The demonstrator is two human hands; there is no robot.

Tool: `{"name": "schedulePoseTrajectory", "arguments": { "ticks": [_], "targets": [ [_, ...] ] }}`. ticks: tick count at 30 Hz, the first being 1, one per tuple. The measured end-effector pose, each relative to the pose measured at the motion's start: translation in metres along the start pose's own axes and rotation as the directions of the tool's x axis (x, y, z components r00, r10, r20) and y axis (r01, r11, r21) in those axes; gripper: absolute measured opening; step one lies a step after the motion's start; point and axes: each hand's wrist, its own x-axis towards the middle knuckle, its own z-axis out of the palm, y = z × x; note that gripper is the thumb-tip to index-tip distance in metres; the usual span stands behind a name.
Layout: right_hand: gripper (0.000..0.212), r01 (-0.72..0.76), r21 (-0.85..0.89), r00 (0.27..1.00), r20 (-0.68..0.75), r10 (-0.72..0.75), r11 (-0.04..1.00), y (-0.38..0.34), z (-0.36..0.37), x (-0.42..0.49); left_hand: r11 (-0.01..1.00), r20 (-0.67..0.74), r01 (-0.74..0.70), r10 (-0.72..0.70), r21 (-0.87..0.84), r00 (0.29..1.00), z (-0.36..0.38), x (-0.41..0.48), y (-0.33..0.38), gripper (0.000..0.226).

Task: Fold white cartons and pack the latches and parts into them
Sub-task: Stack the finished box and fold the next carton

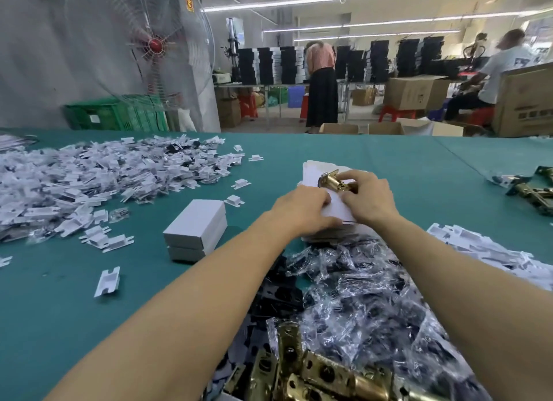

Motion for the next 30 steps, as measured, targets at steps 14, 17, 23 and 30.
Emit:
{"name": "schedulePoseTrajectory", "arguments": {
  "ticks": [14,17,23,30],
  "targets": [
    [0.029,-0.163,0.361,0.982,-0.034,0.188,0.918,0.012,-0.01,-0.002,0.971,0.025,-0.118,0.115,0.209,0.993,0.004,0.009,-0.005,0.056],
    [0.029,-0.173,0.399,0.98,-0.02,0.197,0.901,0.014,-0.01,-0.003,0.96,-0.003,-0.124,0.129,0.251,0.992,0.007,0.011,0.001,0.053],
    [0.026,-0.186,0.459,0.978,0.0,0.209,0.869,0.017,-0.011,-0.003,0.854,-0.008,-0.201,0.234,0.479,0.972,0.01,0.011,0.01,0.037],
    [0.024,-0.271,0.73,0.852,-0.122,0.509,0.628,0.004,-0.019,0.002,0.953,-0.164,-0.129,0.178,0.276,0.97,0.009,0.003,0.01,0.029]
  ]
}}
